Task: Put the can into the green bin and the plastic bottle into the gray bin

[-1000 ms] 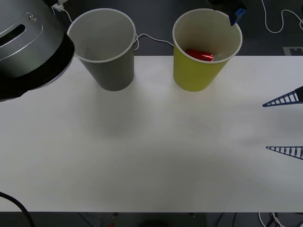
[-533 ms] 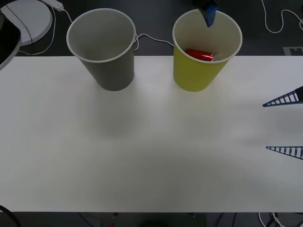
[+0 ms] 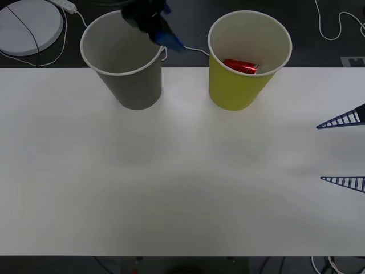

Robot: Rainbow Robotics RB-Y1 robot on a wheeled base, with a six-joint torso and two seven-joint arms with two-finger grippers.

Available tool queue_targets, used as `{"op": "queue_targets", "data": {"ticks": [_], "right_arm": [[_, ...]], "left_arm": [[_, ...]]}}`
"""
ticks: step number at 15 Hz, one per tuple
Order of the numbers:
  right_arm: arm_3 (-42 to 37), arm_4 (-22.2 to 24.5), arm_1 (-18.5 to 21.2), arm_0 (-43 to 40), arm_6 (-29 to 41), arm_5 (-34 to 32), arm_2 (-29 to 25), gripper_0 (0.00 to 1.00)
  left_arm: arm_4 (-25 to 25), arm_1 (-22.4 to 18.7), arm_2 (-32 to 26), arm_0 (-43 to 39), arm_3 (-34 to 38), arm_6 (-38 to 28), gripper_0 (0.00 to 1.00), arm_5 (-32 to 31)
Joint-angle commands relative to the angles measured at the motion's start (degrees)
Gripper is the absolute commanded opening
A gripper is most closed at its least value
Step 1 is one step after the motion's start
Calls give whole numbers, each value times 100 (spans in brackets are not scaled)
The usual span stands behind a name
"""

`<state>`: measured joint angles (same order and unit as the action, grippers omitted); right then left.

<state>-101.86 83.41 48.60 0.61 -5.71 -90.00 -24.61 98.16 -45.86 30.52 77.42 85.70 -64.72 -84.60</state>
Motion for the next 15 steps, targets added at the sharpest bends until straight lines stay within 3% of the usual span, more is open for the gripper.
{"op": "queue_targets", "data": {"ticks": [1, 6, 15], "right_arm": [[0, 0, 0, 0, 0, 0, 0, 100], [0, 0, 0, 0, 0, 0, 0, 100], [0, 0, 0, 0, 0, 0, 0, 100]], "left_arm": [[-43, -336, -810, -852, 650, 161, 100, -294], [-315, -1092, -1848, -2258, 1274, 1277, 100, -461], [-1080, -1523, -3122, -4332, 1327, 3554, 100, -461]]}}
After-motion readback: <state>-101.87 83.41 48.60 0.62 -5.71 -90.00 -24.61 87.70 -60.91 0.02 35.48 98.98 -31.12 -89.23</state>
